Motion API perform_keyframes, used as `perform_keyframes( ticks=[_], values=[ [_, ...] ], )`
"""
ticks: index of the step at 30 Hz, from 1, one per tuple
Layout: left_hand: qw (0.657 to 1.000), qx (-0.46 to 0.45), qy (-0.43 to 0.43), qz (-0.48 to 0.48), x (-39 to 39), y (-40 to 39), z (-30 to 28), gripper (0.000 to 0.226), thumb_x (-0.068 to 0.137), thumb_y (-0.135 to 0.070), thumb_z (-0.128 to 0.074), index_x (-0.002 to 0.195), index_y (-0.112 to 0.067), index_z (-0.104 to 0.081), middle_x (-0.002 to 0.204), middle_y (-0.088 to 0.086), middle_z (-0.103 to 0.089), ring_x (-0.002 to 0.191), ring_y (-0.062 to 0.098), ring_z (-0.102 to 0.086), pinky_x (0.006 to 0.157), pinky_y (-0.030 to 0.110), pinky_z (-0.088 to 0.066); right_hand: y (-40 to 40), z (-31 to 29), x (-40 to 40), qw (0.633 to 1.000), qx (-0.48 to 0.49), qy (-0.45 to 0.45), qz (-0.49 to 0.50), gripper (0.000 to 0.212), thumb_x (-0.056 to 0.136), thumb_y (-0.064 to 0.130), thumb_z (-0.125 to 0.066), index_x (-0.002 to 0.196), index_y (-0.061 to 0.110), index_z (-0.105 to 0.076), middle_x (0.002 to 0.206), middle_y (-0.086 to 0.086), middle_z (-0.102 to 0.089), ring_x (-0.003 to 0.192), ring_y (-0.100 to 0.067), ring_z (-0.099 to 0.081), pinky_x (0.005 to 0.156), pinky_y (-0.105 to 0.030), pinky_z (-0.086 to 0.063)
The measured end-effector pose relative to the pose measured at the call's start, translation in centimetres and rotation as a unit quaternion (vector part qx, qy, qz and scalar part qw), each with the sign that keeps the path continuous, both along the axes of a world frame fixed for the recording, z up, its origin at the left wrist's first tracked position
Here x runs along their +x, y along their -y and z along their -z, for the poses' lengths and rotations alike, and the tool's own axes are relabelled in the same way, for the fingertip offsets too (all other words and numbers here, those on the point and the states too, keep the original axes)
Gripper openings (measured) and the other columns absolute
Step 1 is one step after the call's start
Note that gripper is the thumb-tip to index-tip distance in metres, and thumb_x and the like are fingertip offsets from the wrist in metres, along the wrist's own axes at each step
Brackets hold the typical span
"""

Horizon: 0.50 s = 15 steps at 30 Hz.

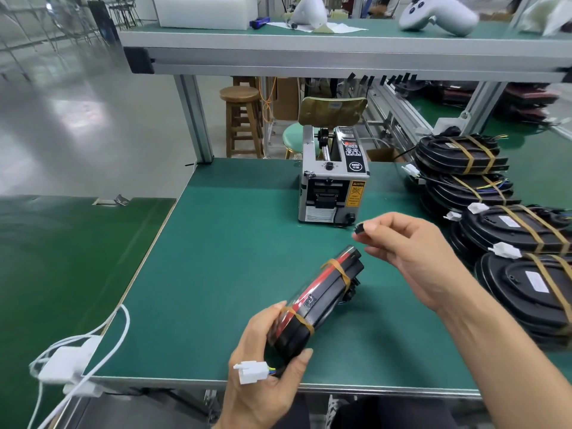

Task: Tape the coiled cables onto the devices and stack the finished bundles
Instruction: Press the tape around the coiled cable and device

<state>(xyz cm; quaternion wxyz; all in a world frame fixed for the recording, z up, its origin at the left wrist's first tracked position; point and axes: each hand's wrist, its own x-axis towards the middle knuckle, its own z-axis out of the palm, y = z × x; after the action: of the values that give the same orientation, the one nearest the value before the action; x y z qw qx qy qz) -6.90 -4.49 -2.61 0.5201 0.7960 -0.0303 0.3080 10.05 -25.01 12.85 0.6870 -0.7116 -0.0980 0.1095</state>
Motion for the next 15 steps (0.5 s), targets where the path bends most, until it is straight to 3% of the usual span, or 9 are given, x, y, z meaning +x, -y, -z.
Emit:
perform_keyframes(
  ticks=[4,9,15],
  values=[
    [1.0,0.004,0.005,-0.001,0.1,0.1,-0.1,0.078,0.084,-0.038,-0.081,0.154,-0.046,-0.047,0.144,-0.018,-0.063,0.126,0.007,-0.068,0.105,0.014,-0.048,1.2,1.6,-0.8,0.997,-0.069,0.014,0.022,0.014,0.091,0.016,-0.078,0.078,0.02,-0.079,0.103,-0.004,-0.079,0.105,-0.026,-0.074,0.092,-0.039,-0.061],
    [1.0,0.008,0.003,-0.003,0.0,0.1,-0.1,0.077,0.084,-0.039,-0.08,0.153,-0.048,-0.047,0.143,-0.019,-0.064,0.126,0.007,-0.068,0.105,0.014,-0.048,1.0,2.7,-0.7,0.996,-0.088,0.01,0.004,0.018,0.092,0.014,-0.077,0.077,0.022,-0.079,0.1,-0.001,-0.079,0.094,-0.015,-0.072,0.086,-0.032,-0.062],
    [1.0,0.008,0.004,0.0,0.1,0.1,-0.1,0.077,0.085,-0.038,-0.08,0.153,-0.047,-0.047,0.144,-0.02,-0.063,0.125,0.005,-0.068,0.105,0.013,-0.048,1.0,3.1,-0.6,0.992,-0.12,0.021,0.014,0.004,0.086,0.027,-0.08,0.083,0.023,-0.08,0.095,-0.002,-0.079,0.083,-0.015,-0.069,0.097,-0.054,-0.059]
  ],
)
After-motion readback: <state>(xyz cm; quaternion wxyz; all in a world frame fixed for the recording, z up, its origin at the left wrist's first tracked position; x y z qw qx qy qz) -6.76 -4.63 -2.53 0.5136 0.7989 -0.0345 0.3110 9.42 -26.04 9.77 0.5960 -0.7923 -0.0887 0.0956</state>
